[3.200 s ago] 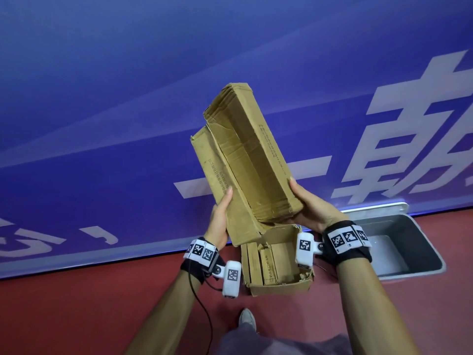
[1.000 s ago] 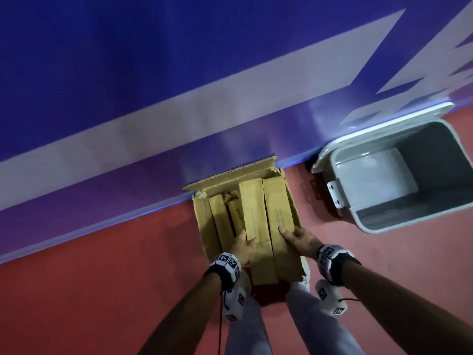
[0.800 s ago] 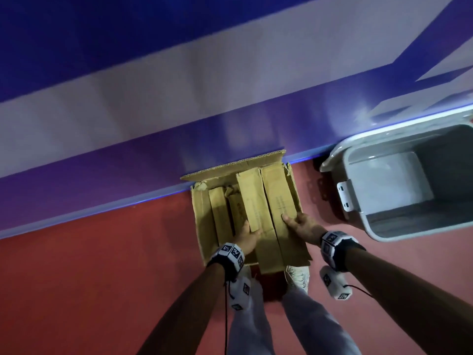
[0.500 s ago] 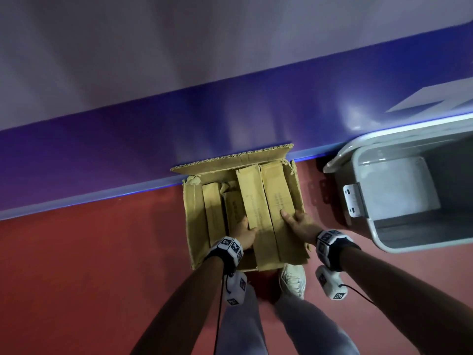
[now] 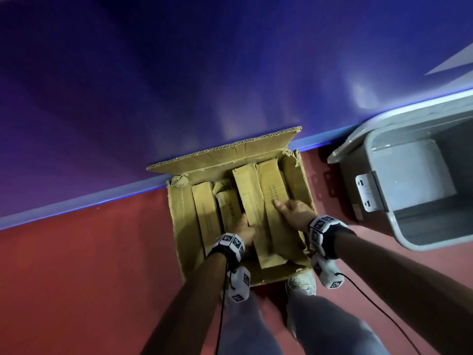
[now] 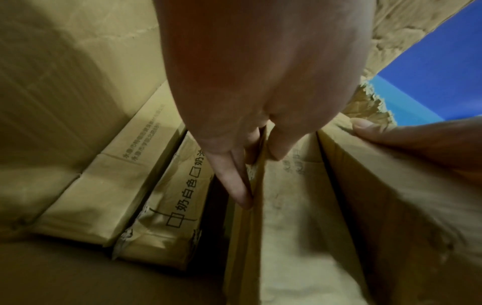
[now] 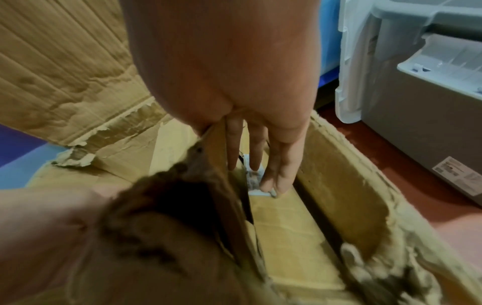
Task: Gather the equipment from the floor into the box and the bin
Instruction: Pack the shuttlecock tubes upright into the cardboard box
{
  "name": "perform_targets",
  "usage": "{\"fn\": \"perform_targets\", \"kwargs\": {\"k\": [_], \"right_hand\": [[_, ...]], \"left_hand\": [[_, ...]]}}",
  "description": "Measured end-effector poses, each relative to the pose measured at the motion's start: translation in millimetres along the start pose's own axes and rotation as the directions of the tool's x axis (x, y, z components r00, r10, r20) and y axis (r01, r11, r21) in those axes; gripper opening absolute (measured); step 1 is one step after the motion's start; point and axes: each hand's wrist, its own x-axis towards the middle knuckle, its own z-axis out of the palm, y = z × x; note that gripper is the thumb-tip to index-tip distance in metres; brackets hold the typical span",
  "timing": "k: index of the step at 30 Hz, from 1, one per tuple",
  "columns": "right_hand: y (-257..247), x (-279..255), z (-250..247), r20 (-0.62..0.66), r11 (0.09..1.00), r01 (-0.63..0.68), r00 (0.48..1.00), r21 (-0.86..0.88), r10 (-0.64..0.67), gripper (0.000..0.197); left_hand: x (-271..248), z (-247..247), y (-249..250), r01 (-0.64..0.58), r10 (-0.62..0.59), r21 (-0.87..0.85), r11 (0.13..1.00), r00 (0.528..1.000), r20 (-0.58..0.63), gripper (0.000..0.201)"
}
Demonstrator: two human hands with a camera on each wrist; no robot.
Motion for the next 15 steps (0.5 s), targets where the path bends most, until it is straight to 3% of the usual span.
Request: {"fn": "perform_targets", "kwargs": {"k": [3,7,9,15], "right_hand": [[0,13,1,0.041,1.0,-0.019,0.999,0.014,0.019,0.068],[-1,31,0,0.054,1.0,-0.018,0.998,-0.022,0.019,0.054],[-4,40,2,0.054,1.0,-0.028,0.998,-0.004,0.028,0.057],[-4,63,17,0.006,0.996,-0.081,0.997,0.035,0.081,0.065]], "left_hand": [[22,4,-12,0.06,-0.06,-0.013,0.998,0.998,0.024,0.073],[35,9,-15,0.058,-0.057,-0.068,0.996,0.998,0.025,0.059],[40,10,-14,0.062,-0.06,-0.066,0.996,0.998,0.027,0.056],[63,2,-14,-0.01,0.02,0.153,0.988,0.998,-0.066,0.05]]}}
